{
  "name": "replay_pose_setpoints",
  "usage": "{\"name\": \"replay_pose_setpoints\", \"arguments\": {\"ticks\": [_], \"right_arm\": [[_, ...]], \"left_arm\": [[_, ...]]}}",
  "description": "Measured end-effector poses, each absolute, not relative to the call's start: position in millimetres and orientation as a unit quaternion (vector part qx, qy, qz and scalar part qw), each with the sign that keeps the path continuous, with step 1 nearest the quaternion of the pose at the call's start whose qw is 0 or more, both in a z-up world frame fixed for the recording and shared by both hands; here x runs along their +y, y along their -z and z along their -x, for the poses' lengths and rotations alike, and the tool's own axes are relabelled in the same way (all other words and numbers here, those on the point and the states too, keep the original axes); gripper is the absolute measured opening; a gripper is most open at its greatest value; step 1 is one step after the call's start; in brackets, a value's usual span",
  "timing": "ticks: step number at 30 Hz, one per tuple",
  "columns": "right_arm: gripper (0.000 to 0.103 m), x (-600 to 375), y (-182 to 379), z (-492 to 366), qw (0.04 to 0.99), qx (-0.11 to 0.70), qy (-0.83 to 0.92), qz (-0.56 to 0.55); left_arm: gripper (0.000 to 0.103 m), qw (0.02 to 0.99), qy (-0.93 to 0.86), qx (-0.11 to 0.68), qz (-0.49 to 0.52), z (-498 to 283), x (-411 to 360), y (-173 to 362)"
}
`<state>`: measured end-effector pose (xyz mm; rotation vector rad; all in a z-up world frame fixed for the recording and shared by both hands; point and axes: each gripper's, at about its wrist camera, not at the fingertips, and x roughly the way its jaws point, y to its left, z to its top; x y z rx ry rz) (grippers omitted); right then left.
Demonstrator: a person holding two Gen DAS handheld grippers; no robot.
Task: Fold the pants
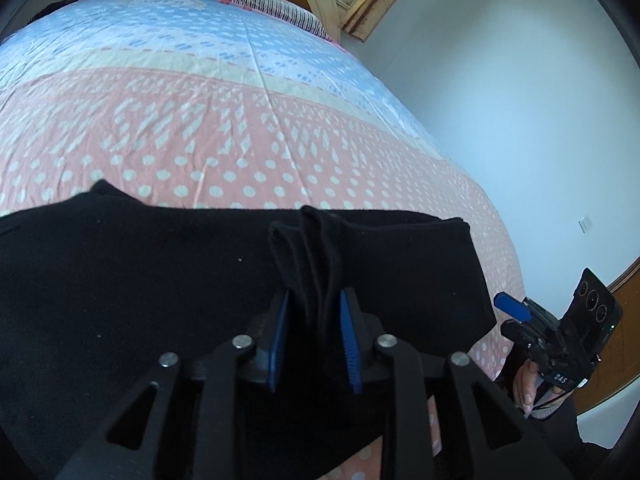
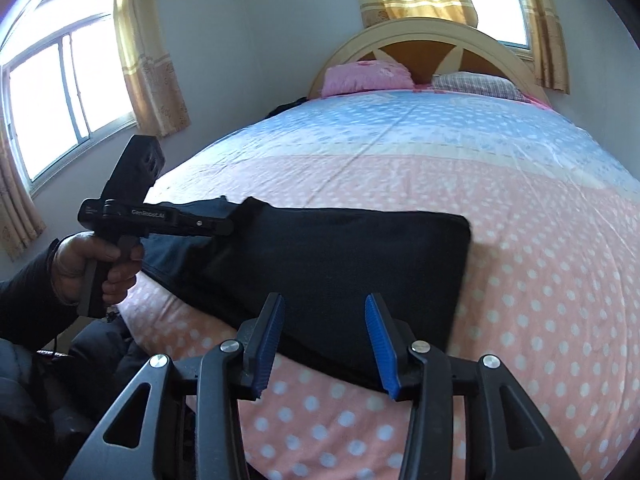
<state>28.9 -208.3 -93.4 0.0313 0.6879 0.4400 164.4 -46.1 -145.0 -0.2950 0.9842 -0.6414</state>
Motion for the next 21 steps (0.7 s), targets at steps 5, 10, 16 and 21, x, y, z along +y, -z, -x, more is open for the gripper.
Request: {"name": "replay_pose_setpoints", "arguments": {"ticks": [5,10,16,21], "right_arm": [[0.045,-187.6,113.4,-39.7,0.904,0.378,-0.194,0.042],[0.045,-172.6,90.1,-46.2,0.904,0.364,-0.222,0.029],[0.045,-117.3,80.4,-86.8,0.905,0.348,-0.239,0.038],[0.045,-74.1,93.0,-118.2,0.886,0.36,-0.29,0.028]], "left_arm": [[0.045,0.839,0.282,0.447,0.127,-159.8,-28.7,138.4],[0.063,0.857,0.252,0.435,0.112,-152.7,-5.5,131.2],[0.076,0.889,0.195,0.407,0.074,-143.7,28.3,114.9],[0.076,0.908,0.128,0.397,0.033,-134.0,68.5,108.1]]}}
